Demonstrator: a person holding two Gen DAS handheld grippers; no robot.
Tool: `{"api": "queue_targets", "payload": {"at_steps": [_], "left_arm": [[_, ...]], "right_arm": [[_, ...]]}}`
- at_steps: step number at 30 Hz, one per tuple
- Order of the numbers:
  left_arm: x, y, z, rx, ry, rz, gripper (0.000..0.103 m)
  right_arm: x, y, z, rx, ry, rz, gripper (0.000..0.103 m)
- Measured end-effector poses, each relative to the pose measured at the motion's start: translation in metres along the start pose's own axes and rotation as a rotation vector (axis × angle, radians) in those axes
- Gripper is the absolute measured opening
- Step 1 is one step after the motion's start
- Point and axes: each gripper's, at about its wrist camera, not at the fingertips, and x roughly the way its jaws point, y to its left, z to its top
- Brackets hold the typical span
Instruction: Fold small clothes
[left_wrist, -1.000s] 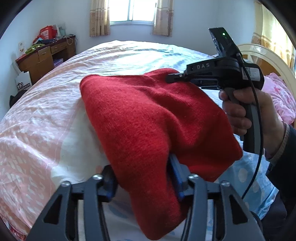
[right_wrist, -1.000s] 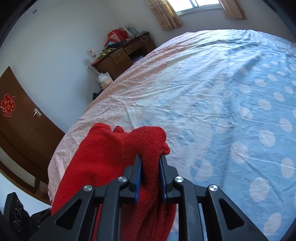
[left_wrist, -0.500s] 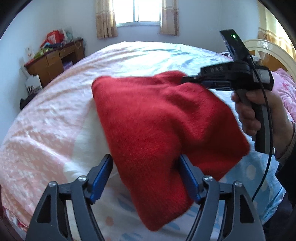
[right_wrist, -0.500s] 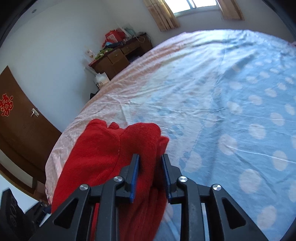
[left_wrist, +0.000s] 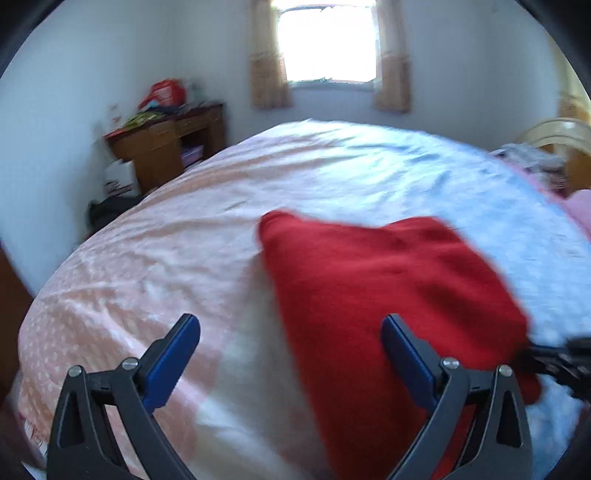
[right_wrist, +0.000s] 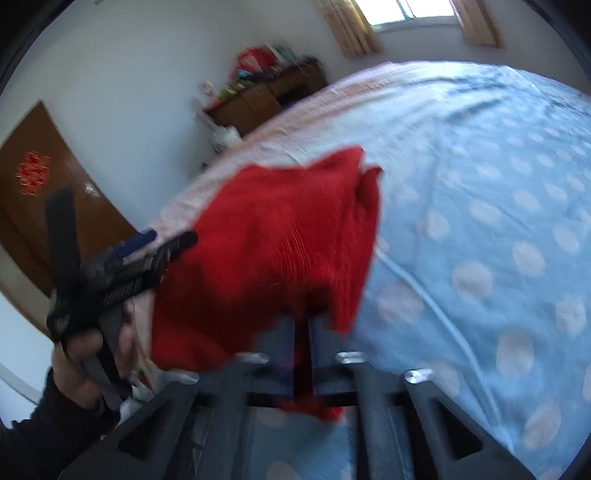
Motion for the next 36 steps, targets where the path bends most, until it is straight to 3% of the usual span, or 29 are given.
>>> {"api": "queue_targets", "payload": {"at_steps": [2, 7, 12, 14, 17, 18, 22, 26, 28, 36], "left_arm": [[0.013, 0.005, -0.008, -0.022, 0.039, -0.008, 0.103], [0.011, 0.008, -0.023, -0.057, -0.015, -0.025, 0.103], [-0.015, 0.007, -0.027, -0.06, -0.002, -0.037, 0.103], [-0.031, 0.007, -0.026, -0.035, -0.012, -0.04, 0.103], [-0.059, 0.01, -0.025, -0.021, -0.043, -0.056, 0.103], [-0.069, 0.012, -0.024, -0.022, -0.058, -0.058, 0.103], [-0.105, 0.016, -0.016, -0.037, -0.111, -0.048, 0.103], [-0.126, 0.016, -0.009, -0.06, -0.154, -0.065, 0.103], [-0.133, 0.014, -0.008, -0.054, -0.174, -0.076, 0.103], [-0.139, 0.004, -0.008, -0.021, -0.187, -0.09, 0.103]], "right_arm": [[0.0, -0.008, -0.008, 0.042, 0.017, -0.001, 0.005], [0.002, -0.013, -0.022, 0.063, 0.011, -0.017, 0.004], [-0.002, -0.01, -0.027, 0.067, 0.006, -0.012, 0.005], [-0.012, -0.008, -0.03, 0.085, -0.029, -0.004, 0.015], [-0.033, 0.001, -0.032, 0.072, -0.092, -0.034, 0.045], [-0.042, 0.007, -0.032, 0.056, -0.126, -0.06, 0.049], [-0.084, 0.04, -0.031, -0.043, -0.269, -0.191, 0.05], [-0.113, 0.065, -0.033, -0.103, -0.381, -0.242, 0.07], [-0.122, 0.077, -0.036, -0.147, -0.428, -0.267, 0.071], [-0.129, 0.083, -0.042, -0.176, -0.443, -0.268, 0.071]]}}
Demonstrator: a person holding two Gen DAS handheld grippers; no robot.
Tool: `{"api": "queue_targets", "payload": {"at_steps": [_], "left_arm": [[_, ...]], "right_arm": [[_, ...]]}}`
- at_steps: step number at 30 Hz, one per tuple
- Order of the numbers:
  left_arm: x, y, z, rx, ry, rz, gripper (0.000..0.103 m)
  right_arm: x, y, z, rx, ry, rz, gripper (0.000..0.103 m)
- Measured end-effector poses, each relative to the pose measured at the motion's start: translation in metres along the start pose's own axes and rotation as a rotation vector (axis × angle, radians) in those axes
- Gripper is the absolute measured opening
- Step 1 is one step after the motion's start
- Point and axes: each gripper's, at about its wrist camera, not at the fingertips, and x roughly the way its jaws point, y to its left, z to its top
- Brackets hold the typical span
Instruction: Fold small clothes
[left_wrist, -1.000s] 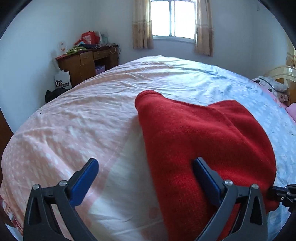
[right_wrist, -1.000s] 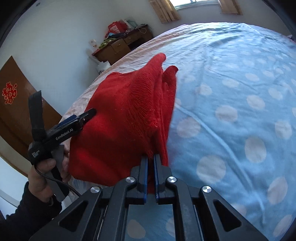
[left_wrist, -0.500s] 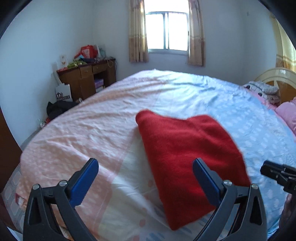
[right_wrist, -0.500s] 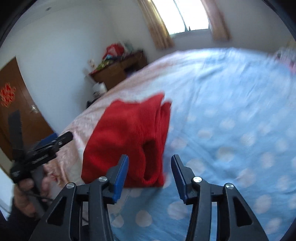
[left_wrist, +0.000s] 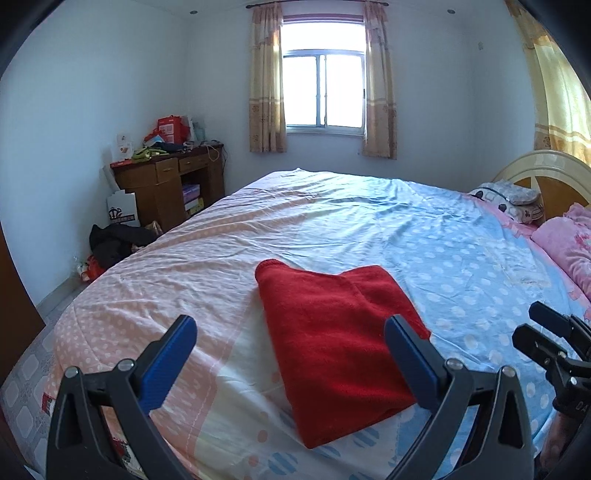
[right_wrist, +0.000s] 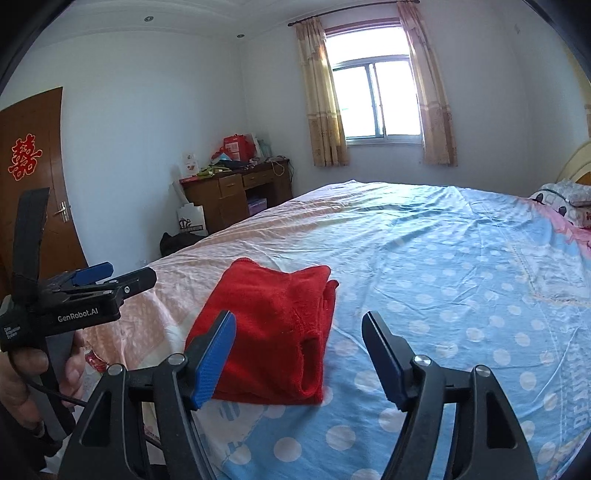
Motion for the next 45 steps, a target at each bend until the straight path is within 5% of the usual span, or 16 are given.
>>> {"api": "queue_targets", "payload": {"at_steps": [32, 45], "left_arm": [[0.001, -0.008, -0.005, 0.016, 0.011, -0.005, 0.103], [-0.001, -0.008, -0.003, 0.03, 0.004, -0.012, 0.103]], "right_arm": [[-0.002, 0.004, -0.004, -0.003, -0.01, -0.003, 0.072], [-0.019, 0.002, 0.0, -0.006, -0.099, -0.032, 0.072]]}}
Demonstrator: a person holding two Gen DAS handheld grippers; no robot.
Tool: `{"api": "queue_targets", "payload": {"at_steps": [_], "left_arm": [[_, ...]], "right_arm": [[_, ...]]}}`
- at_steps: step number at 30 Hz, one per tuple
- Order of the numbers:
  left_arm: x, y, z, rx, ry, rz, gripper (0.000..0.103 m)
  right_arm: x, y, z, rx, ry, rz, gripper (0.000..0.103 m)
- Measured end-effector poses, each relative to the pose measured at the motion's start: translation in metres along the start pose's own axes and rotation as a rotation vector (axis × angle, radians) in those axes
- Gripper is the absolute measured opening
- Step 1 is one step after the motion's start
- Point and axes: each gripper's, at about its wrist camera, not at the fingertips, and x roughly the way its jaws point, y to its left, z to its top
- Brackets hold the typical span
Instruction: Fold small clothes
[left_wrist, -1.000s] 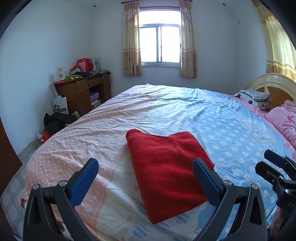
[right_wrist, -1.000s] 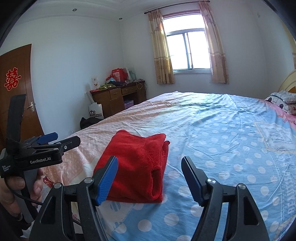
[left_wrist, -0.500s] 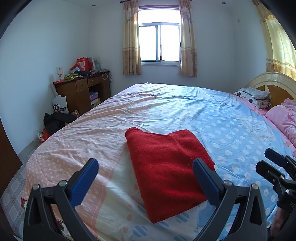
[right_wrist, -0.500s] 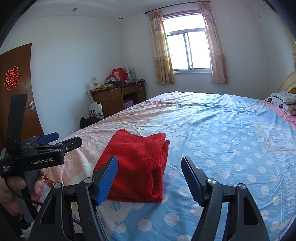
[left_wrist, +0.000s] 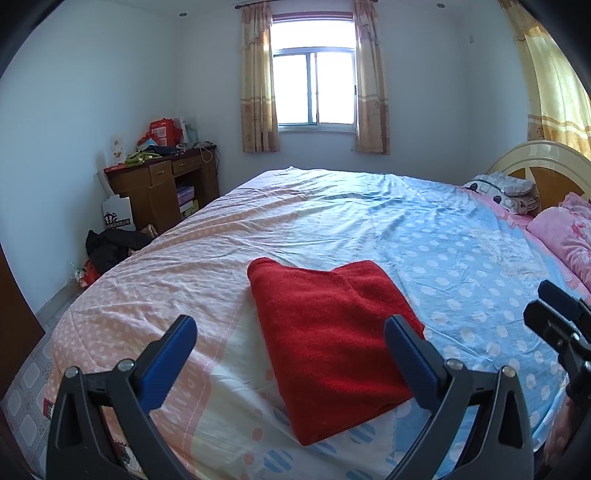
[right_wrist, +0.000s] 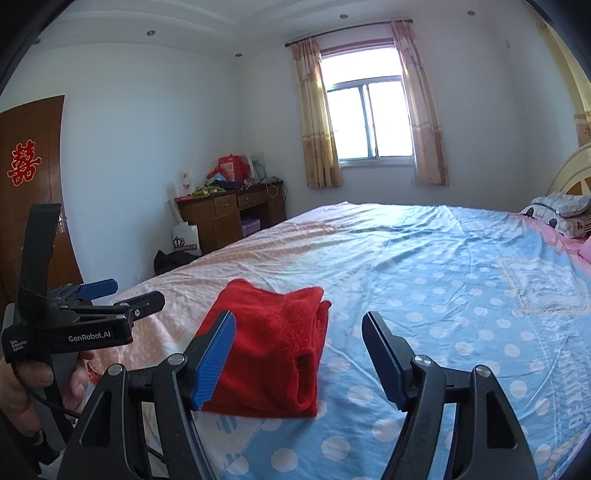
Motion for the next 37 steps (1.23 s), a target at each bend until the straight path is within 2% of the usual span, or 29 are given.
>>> {"api": "queue_targets", "payload": {"at_steps": [11, 20, 25, 37], "left_arm": [[-0.003, -0.003, 0.003, -0.004, -0.016, -0.008, 0.103], [-0.006, 0.006, 0.006, -0.022, -0.036, 0.028, 0.103], [-0.005, 0.013, 0.007, -0.03, -0.048, 0.076, 0.103], [0.0, 0.021, 0.005, -0.04, -0.041, 0.107, 0.103]], "right_arm": [[-0.006, 0.004, 0.0, -0.022, -0.027, -0.003, 0.072], [-0.007, 0.008, -0.002, -0.036, -0.026, 0.002, 0.072], [-0.006, 0.01, -0.002, -0.045, -0.025, 0.004, 0.072], [0.0, 0.014, -0.007, -0.059, 0.007, 0.016, 0.072]]}}
